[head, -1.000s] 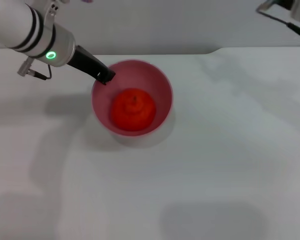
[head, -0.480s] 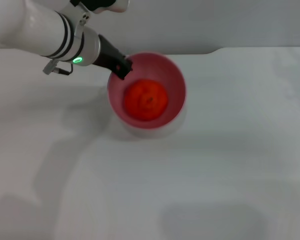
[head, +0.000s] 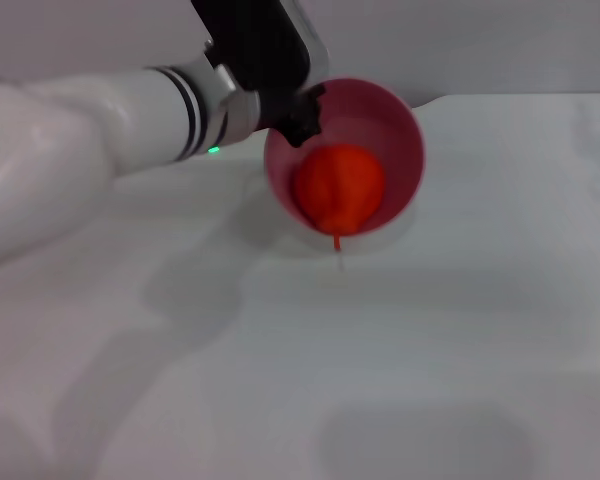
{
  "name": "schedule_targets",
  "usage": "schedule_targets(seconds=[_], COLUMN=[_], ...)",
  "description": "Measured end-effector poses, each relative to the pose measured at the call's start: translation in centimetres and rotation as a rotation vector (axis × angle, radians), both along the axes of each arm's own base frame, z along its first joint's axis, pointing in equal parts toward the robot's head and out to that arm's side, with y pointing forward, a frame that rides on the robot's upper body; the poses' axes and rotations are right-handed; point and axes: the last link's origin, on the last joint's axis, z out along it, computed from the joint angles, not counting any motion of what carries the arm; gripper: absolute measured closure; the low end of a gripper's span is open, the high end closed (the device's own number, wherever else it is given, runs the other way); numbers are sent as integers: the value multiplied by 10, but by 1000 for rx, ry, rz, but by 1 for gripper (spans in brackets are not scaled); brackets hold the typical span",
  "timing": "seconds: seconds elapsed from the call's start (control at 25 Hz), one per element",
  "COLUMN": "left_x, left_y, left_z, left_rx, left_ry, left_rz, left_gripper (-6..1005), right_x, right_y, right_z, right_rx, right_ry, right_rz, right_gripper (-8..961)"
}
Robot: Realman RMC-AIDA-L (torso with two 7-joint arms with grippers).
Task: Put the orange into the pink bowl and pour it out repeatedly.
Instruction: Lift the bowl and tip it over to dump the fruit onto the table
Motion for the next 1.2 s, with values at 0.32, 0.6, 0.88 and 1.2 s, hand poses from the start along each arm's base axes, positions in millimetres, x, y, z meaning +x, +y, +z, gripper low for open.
schedule_targets(seconds=[0.32, 0.6, 0.88, 1.2], left_x=[8, 13, 8, 3], left_y=[-15, -37, -45, -48], left_z=[-5, -11, -9, 2], left_rx=[129, 275, 351, 432], left_ry=[-89, -186, -251, -316], left_rz=[-188, -404, -462, -472], left_gripper=[959, 958, 958, 959], right_x=[-2, -7, -10, -12], right_y=[1, 0, -1, -2], right_z=[-1, -2, -4, -3], right_rx=[-9, -20, -27, -30], right_ry=[18, 30, 36, 47], right_rz=[10, 43, 68, 80], right_gripper=[515, 515, 515, 516])
